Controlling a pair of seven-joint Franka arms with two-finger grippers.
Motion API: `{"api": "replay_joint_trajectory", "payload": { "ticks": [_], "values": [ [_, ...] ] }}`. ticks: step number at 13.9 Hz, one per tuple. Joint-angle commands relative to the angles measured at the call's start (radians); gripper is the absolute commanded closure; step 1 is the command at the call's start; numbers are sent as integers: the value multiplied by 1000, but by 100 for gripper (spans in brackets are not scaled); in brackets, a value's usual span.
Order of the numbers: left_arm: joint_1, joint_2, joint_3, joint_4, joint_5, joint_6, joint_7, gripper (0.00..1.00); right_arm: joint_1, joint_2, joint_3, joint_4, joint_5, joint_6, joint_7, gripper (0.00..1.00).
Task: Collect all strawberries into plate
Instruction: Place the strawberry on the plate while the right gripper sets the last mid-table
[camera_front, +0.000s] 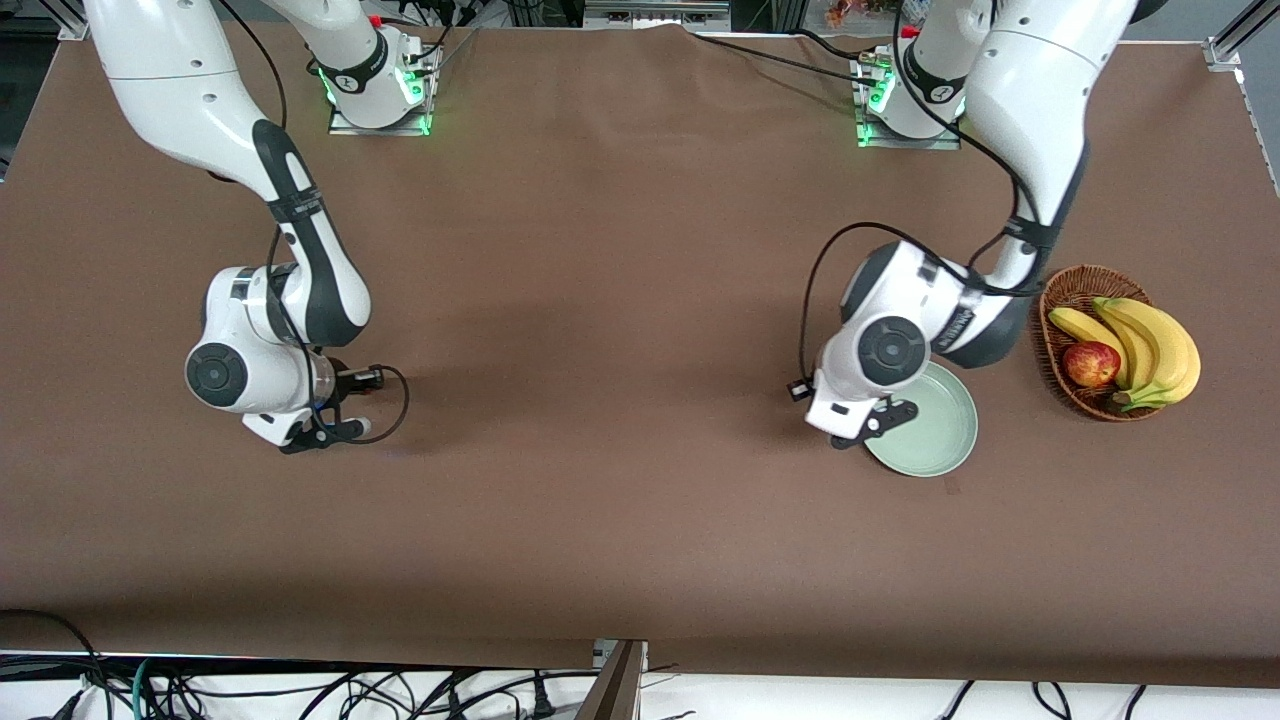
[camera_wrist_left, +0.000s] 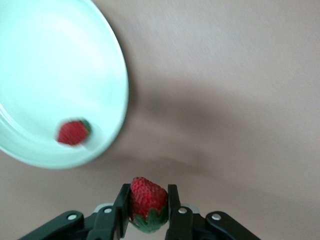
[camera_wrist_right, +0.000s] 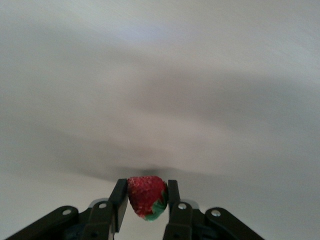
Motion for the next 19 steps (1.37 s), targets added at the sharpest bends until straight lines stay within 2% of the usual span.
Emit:
{"api": "replay_joint_trajectory", "payload": {
  "ticks": [1,5,6,7,9,12,14,15,16,17,19],
  "values": [
    [70,-23,-5,-8,22,-52,248,84,126,6,24,46,16,12,304,99],
    [193,-15,-7,-8,22,-47,573,82,348,128,26,276,16,21,794,99],
    [208,-14,-7,-8,22,-47,609,58,400,171,26,344,15,27,897,99],
    [213,-11,-7,-8,20,-47,615,1,441,211,26,397,15,50,981,99],
    [210,-11,-8,-8,12,-47,614,0,510,273,27,456,16,183,1107,98],
    [205,-12,-8,-6,11,-47,614,0,609,357,27,481,15,390,1206,98],
    [201,-12,-16,-5,3,-49,605,0,636,394,27,508,15,445,1244,97],
    [196,-12,-19,-5,3,-49,602,0,645,400,27,524,15,443,1251,88],
    [196,-14,-27,-3,3,-49,600,0,646,399,26,525,13,440,1251,42],
    [196,-14,-37,-3,3,-49,597,0,648,394,20,524,-2,435,1240,0],
    [196,-14,-60,0,3,-49,591,0,633,376,12,531,-13,408,1226,0]
  ]
}}
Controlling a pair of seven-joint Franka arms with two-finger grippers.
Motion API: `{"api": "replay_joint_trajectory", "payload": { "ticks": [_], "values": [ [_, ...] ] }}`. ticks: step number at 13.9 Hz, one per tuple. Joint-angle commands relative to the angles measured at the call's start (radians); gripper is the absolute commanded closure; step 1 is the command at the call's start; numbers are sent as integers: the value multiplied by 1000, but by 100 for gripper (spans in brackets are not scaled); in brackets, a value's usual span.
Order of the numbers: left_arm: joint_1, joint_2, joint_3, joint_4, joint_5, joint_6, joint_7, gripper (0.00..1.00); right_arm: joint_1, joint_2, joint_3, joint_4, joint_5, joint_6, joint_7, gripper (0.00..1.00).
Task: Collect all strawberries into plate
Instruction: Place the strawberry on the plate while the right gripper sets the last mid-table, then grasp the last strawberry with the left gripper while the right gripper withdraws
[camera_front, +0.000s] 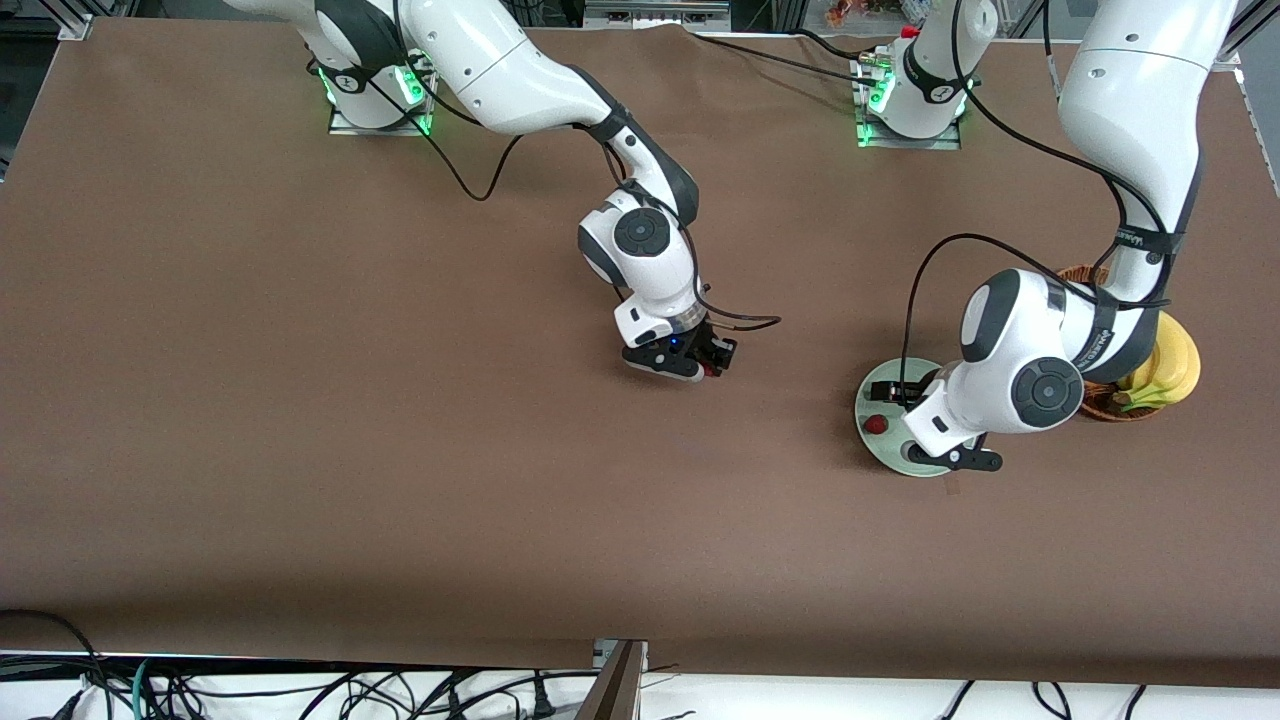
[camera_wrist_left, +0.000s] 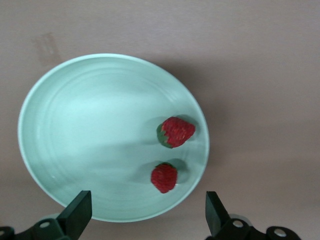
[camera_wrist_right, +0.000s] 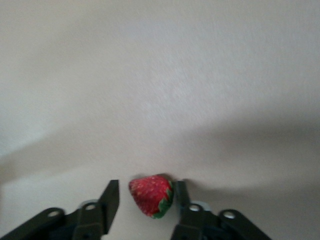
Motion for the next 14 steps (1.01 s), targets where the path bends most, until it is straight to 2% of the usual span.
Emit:
{"api": "replay_joint_trajectory", "payload": {
  "ticks": [1,7,10,11,14],
  "values": [
    [-5,-12,-37,13,3,-17,-27,0,-34,-22,-12,44,-14,-92,-47,0],
    [-134,5,-46,23,0,-11,-315,0,-282,-203,-7,66,-5,-612,-592,0],
    [-213,71,-45,116,-83,-8,-556,0,-393,-279,-10,61,-14,-828,-840,0],
    [-239,87,-45,121,-100,13,-637,0,-422,-302,-15,63,-19,-879,-877,0],
    [-301,120,-42,90,-89,203,-899,0,-470,-373,-65,51,-65,-988,-963,0]
  ]
}}
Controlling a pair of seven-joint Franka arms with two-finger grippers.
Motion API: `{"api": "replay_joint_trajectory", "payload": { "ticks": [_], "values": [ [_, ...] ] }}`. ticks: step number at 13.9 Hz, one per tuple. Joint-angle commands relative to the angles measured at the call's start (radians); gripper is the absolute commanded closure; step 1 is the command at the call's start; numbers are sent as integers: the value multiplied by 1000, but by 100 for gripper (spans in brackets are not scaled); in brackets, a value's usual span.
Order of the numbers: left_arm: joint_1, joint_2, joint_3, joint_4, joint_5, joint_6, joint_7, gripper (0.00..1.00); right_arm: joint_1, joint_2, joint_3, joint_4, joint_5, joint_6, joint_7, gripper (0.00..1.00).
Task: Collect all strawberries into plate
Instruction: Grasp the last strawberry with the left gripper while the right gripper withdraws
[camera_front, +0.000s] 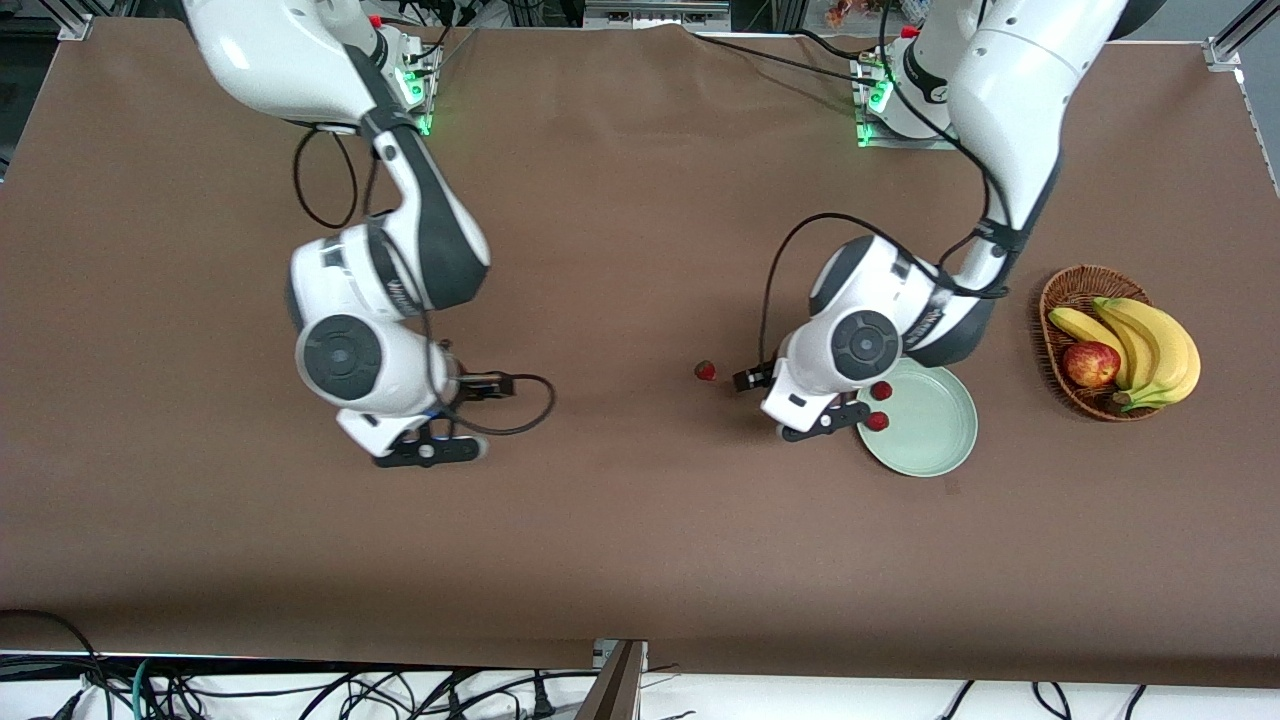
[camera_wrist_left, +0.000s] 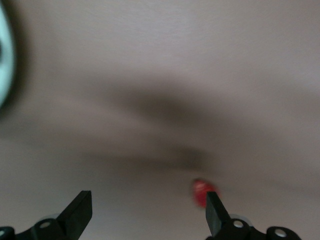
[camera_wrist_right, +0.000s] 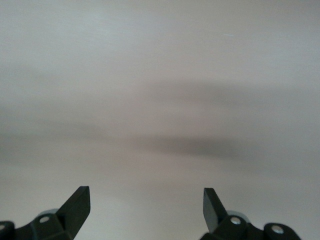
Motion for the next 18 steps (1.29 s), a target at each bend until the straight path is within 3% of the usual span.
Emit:
{"api": "replay_joint_trajectory", "payload": {
  "ticks": [1,3,9,10,13,17,18],
  "values": [
    [-52,60,12,21,-5,93,-195,0,-54,-100,-11,-57,-30,-78,-86,0],
    [-98,83,20,19,-3,158,-282,0,-126,-204,-5,-116,-57,-127,-137,0],
    [-149,106,45,-10,15,164,-338,0,-249,-468,38,-255,-103,-265,-148,0],
    [-149,106,45,-10,28,164,-338,6,-269,-501,50,-278,-103,-279,-148,0],
    [-151,106,45,-13,49,164,-341,53,-316,-618,64,-358,-111,-293,-149,0],
    [-155,106,45,-24,51,164,-343,80,-345,-689,66,-347,-142,-297,-153,0],
    [-155,106,45,-22,51,164,-341,82,-345,-697,66,-348,-142,-297,-154,0]
  ]
}}
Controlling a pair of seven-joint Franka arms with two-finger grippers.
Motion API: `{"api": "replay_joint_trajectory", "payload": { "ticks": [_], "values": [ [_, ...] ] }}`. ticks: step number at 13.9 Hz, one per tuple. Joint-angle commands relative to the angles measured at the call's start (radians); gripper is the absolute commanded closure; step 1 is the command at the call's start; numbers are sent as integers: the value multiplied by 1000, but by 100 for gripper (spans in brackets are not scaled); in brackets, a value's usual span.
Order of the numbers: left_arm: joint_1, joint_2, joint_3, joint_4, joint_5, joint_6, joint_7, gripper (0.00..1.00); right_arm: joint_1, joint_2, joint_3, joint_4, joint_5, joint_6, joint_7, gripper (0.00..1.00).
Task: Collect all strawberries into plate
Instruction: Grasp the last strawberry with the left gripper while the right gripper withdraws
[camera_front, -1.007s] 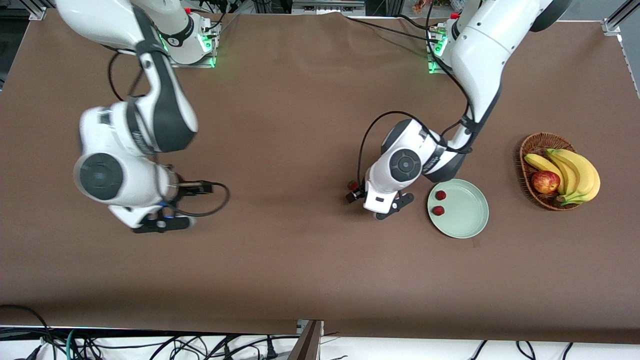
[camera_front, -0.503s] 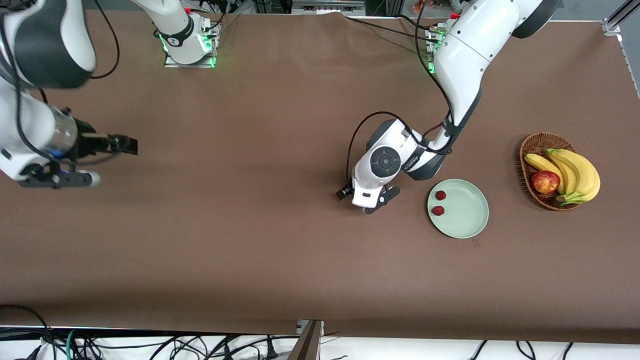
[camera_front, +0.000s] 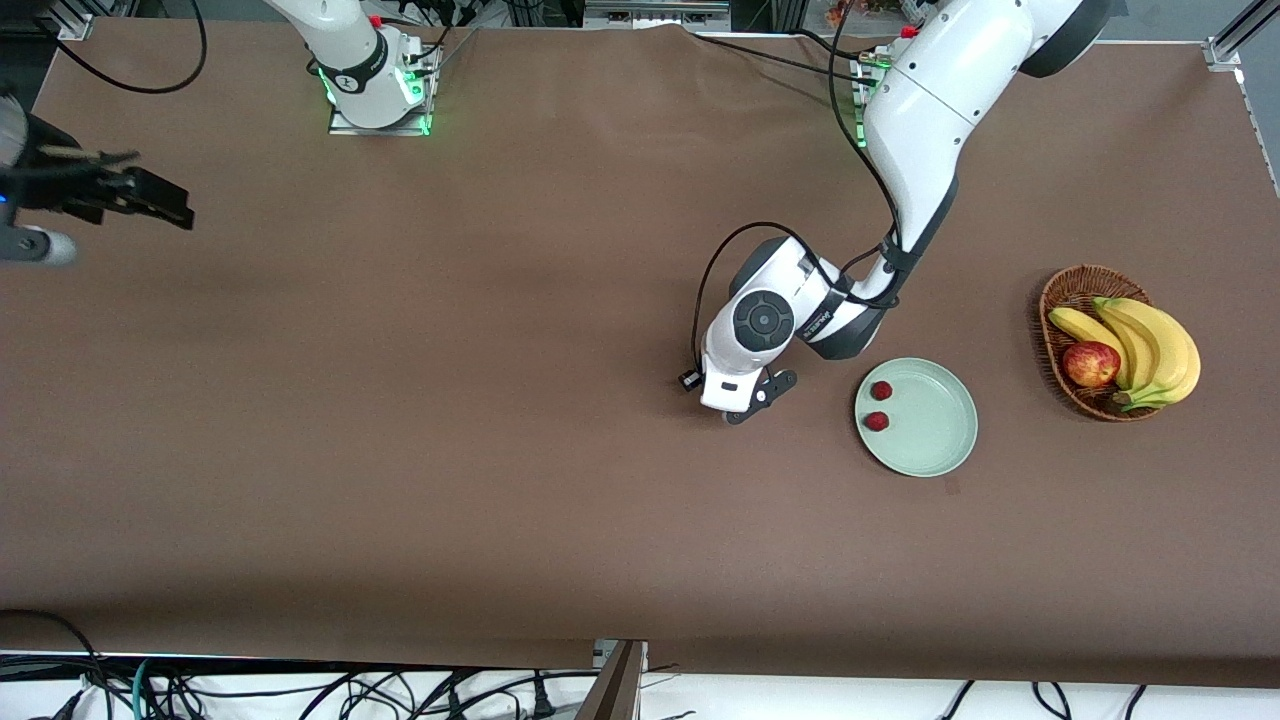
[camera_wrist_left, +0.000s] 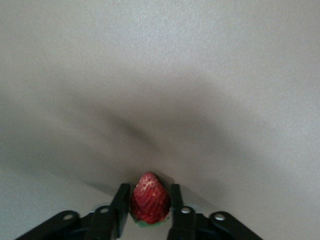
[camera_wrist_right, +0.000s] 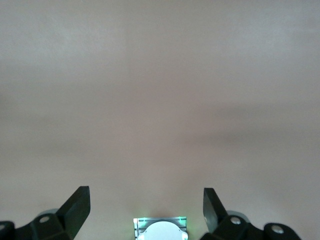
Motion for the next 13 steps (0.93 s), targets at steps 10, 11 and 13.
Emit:
{"api": "replay_joint_trajectory", "payload": {
  "ticks": [10,11,13],
  "values": [
    [92,-87,19,26,136,-271,248,88,-14,-27,59,-26,-18,-42,-77,0],
    [115,-90,17,41,134,-328,347,88,-12,-25,55,-25,-21,-40,-78,0],
    [144,-102,20,54,136,-385,457,88,-15,-22,52,-23,-19,-35,-80,0]
  ]
}}
